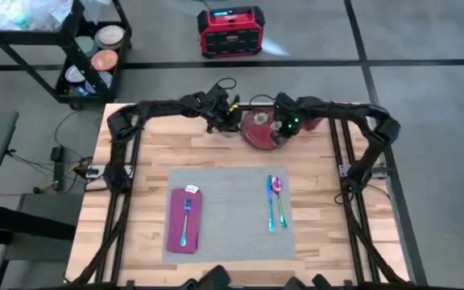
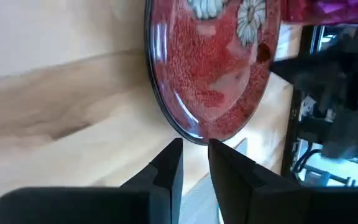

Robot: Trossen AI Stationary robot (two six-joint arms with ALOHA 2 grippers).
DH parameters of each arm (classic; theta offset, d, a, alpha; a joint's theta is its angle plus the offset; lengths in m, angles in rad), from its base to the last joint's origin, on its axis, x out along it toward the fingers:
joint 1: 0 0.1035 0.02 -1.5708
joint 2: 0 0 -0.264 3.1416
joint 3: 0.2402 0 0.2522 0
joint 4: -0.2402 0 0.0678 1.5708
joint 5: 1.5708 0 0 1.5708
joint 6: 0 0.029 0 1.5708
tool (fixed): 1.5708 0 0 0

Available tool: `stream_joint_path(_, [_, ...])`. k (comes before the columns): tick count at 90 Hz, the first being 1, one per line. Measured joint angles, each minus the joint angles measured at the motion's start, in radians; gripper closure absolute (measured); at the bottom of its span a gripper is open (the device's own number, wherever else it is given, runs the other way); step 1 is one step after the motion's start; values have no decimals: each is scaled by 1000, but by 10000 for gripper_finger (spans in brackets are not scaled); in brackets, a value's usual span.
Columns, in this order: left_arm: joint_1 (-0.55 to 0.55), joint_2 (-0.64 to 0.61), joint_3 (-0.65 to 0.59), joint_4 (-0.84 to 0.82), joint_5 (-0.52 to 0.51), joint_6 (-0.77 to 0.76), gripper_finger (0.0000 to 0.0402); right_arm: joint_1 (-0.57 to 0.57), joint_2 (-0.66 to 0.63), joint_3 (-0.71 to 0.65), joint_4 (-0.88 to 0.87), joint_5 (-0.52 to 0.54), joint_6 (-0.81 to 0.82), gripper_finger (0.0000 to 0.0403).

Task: Set table place
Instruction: Put the red plate on the gray table mat

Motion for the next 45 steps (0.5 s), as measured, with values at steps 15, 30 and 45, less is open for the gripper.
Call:
stream_joint_path(15, [15, -9, 0, -17, 6, 7, 342, 22, 51, 45, -22, 10, -12, 403])
stream_joint_path(30, [17, -15, -1, -32, 9, 51, 342, 41, 126, 87, -21, 10, -21, 403])
stream_joint_path(45, [22, -16, -1, -157, 20, 124, 342, 97, 191, 152, -62, -4, -52, 403])
